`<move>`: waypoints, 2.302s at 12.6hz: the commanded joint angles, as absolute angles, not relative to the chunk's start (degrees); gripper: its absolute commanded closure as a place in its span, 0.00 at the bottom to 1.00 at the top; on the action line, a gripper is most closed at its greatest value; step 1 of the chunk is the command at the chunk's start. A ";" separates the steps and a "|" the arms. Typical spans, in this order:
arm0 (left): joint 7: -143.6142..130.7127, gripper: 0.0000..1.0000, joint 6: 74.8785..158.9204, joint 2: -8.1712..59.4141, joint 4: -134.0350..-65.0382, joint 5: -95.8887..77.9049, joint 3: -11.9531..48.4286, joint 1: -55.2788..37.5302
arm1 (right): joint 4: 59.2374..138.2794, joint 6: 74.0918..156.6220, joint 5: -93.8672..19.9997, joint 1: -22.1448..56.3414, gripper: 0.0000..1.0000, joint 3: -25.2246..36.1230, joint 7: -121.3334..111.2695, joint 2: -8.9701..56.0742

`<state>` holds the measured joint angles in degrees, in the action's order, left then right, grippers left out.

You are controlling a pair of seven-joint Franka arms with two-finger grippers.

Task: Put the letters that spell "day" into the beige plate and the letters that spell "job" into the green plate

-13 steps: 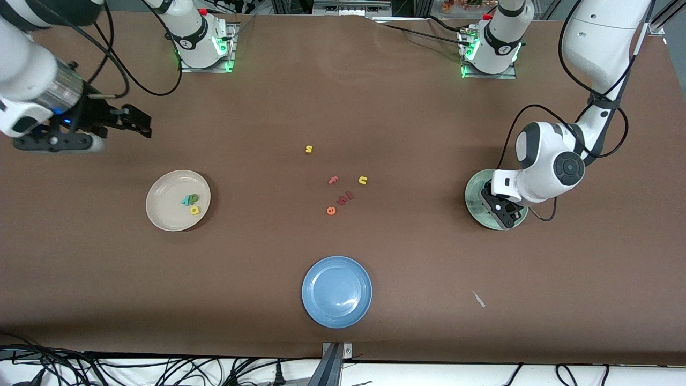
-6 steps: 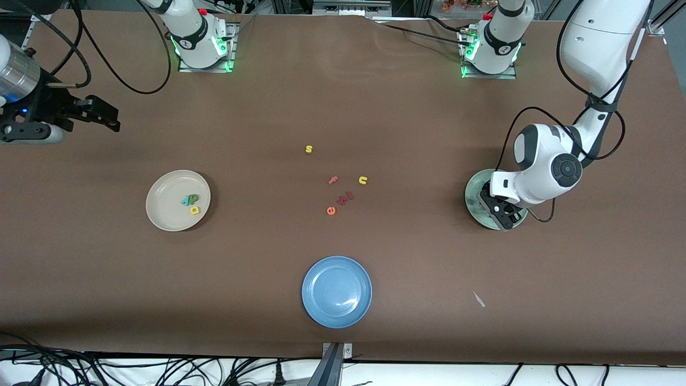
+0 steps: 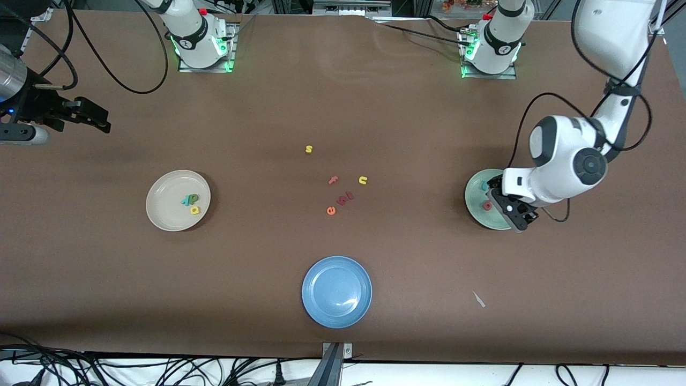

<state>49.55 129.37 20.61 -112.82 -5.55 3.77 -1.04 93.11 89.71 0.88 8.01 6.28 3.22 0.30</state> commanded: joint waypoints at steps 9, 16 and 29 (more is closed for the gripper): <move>16.83 0.00 98.09 8.98 -97.47 -4.92 3.78 -1.14 | 92.72 89.82 1.67 6.50 0.00 5.62 2.55 1.14; -3.43 0.00 94.05 3.00 -96.50 0.25 5.36 -1.14 | 92.90 89.12 1.58 6.42 0.00 5.89 2.46 1.14; -9.31 0.00 86.40 1.05 -88.42 -0.70 2.63 -0.44 | 92.99 89.03 1.23 6.33 0.00 5.89 2.20 1.14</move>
<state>-8.38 87.77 -0.48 -90.70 -1.58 1.44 -0.58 93.17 89.59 0.88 6.73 6.10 3.22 1.25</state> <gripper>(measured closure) 0.000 0.000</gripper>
